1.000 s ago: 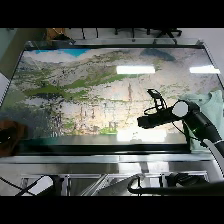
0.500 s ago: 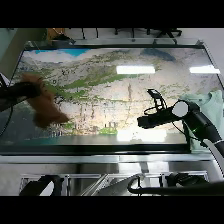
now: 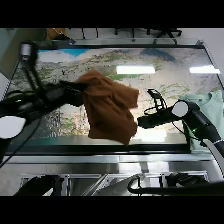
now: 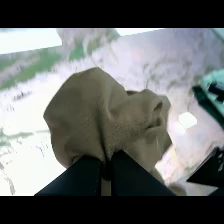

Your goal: Fold the shirts.

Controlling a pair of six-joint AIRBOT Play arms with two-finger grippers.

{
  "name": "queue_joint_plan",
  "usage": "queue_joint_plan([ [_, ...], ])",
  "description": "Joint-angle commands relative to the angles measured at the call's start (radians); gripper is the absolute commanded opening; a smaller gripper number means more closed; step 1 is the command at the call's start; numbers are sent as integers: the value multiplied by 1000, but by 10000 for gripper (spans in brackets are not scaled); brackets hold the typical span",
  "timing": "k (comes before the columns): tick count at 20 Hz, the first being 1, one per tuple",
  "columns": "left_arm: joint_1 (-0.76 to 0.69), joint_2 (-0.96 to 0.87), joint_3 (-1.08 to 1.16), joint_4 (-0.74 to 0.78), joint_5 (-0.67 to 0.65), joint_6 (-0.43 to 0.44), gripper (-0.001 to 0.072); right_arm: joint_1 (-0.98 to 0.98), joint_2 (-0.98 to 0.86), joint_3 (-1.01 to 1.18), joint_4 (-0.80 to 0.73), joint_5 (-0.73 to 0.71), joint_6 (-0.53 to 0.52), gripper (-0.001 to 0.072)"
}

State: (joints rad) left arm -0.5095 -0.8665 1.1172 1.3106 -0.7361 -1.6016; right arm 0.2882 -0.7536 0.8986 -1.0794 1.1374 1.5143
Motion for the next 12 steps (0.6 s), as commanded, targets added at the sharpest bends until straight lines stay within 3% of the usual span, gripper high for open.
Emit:
queue_joint_plan([
  [1,-26,-109,-80,-3,31,-16,11,-2,-8,0,-6,-6,0,32],
  [4,5,-228,-87,-3,17,-16,14,-23,-7,3,-53,-15,6,37],
  [5,24,-262,-65,-5,-20,-16,16,-45,-7,6,-53,-14,19,146],
  [6,47,-291,-26,-4,-79,-16,75,-73,-7,12,-50,-11,31,341],
  [7,71,-309,14,-3,-142,-16,453,-101,-7,20,-45,-10,30,382],
  [8,97,-319,55,-2,-206,-18,683,-130,-7,29,-34,-4,30,379],
  [12,241,-277,138,7,-491,2,671,-178,-22,29,0,38,-17,379],
])
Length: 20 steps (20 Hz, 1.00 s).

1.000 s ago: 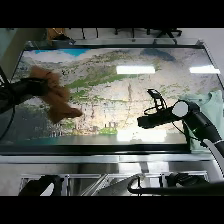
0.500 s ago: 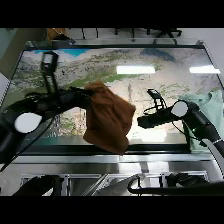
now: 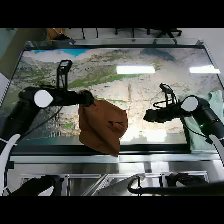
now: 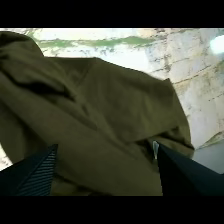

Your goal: Fold the shirts.

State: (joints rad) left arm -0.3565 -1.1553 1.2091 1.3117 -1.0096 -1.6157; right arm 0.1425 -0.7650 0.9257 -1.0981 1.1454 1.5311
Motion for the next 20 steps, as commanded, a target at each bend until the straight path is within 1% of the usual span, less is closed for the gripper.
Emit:
queue_joint_plan([
  [1,125,47,5,6,-252,21,672,-24,-20,-11,23,34,-43,380],
  [3,184,135,-140,5,-275,20,671,2,-45,-55,39,29,-46,380],
  [6,224,270,-418,-8,-231,19,671,40,-109,-91,130,12,-150,380],
  [8,224,345,-589,-70,-135,19,672,64,-161,-91,216,-32,-232,380],
  [11,201,404,-763,-195,41,20,672,118,-246,-91,357,-105,-378,380],
  [12,182,412,-803,-223,92,21,671,141,-274,-90,383,-129,-404,380],
  [15,106,385,-879,-290,208,20,671,193,-353,-90,395,-224,-412,380],
  [17,42,323,-909,-345,297,20,671,196,-390,-89,401,-266,-435,380],
  [20,-38,204,-874,-347,375,17,671,196,-419,-89,404,-297,-447,379],
])
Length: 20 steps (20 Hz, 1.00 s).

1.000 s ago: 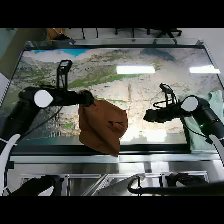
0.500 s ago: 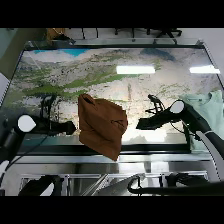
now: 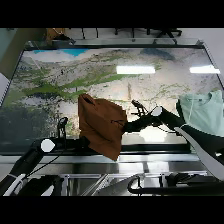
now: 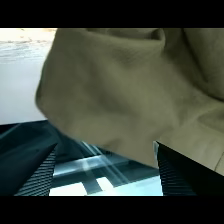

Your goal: Fold the shirts.

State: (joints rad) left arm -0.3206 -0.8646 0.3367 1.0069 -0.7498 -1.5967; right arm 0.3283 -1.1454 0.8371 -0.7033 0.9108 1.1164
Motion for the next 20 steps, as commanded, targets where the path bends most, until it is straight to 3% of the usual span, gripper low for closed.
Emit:
queue_joint_plan([
  [1,-97,-124,26,-41,122,-2,671,10,-42,0,11,-71,-47,379],
  [4,-152,-232,120,-32,122,-2,671,10,-42,0,41,-103,-48,348],
  [5,-161,-262,148,-33,117,-2,670,10,-42,0,60,-103,-63,266],
  [6,-170,-294,179,-33,104,-2,591,10,-42,0,73,-101,-86,150],
  [7,-174,-318,208,-31,82,-1,334,10,-42,0,79,-98,-97,59],
  [8,-174,-336,238,-31,51,-1,91,10,-41,0,78,-98,-97,23],
  [9,-173,-343,269,-30,19,9,13,9,-36,0,75,-94,-97,24],
  [14,-129,-164,411,-30,-74,45,12,-78,77,68,5,7,-99,23],
  [20,200,216,705,-33,-193,23,12,-357,325,428,87,251,-73,23],
])
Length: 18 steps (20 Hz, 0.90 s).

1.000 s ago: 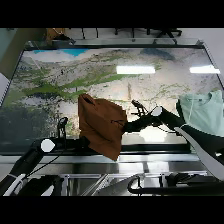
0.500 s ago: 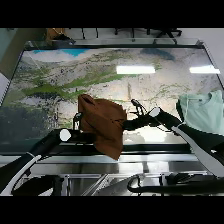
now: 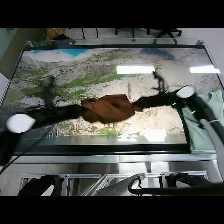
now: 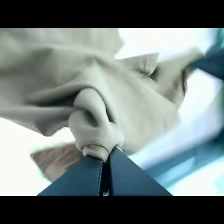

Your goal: Fold the shirts.

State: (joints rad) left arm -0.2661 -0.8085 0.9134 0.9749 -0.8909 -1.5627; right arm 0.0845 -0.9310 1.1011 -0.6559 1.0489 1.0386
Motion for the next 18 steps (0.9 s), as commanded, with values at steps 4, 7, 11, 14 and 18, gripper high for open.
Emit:
queue_joint_plan([
  [4,416,349,254,-3,-60,-11,12,-213,258,393,40,111,4,23],
  [7,557,455,277,-10,-60,-10,12,-212,328,480,75,107,-23,22],
  [11,631,560,276,-91,-9,22,12,-212,388,516,185,104,-126,23],
  [14,630,557,277,-314,27,136,12,-212,388,516,368,105,-200,23],
  [18,630,453,264,-357,10,196,12,-213,304,513,323,120,-201,23],
])
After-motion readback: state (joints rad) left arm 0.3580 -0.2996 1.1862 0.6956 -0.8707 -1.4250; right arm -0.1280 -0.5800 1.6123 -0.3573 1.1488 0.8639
